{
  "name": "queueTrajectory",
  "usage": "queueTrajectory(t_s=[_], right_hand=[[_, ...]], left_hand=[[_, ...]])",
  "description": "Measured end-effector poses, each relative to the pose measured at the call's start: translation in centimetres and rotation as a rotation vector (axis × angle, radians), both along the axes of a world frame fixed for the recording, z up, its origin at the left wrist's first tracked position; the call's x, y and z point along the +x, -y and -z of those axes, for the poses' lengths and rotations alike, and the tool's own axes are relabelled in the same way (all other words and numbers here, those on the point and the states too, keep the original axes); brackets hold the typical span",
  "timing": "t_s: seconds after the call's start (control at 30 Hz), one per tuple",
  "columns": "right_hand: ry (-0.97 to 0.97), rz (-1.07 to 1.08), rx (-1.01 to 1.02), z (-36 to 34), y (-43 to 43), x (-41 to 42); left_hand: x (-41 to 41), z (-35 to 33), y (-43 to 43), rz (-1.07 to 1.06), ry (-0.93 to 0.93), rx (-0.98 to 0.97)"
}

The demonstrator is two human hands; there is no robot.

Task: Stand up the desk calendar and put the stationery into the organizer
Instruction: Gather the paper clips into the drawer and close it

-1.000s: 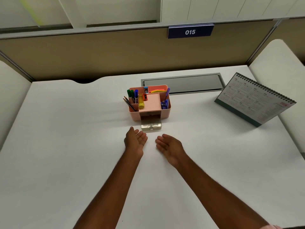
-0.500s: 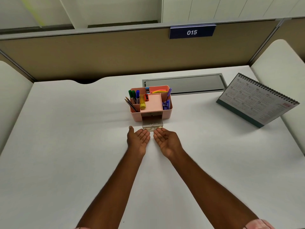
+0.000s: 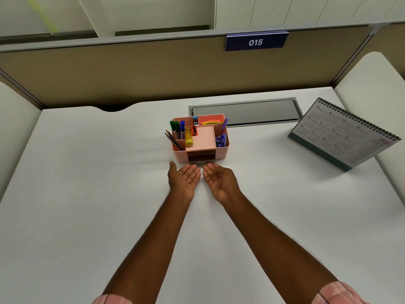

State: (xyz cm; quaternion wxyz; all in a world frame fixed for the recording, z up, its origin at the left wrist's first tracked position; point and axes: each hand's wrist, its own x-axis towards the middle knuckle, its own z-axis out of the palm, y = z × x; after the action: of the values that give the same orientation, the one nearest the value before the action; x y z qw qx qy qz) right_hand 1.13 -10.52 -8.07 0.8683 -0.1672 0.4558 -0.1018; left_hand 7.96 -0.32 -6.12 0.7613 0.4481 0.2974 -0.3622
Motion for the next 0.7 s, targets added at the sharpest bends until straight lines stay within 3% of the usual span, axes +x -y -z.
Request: queueTrajectory(t_s=[0.7], right_hand=[[-0.016,-0.007,-0.028,-0.6,1.3,1.7]], left_hand=[[0.8,-0.8,0.8,-0.097,-0.064,-0.149]])
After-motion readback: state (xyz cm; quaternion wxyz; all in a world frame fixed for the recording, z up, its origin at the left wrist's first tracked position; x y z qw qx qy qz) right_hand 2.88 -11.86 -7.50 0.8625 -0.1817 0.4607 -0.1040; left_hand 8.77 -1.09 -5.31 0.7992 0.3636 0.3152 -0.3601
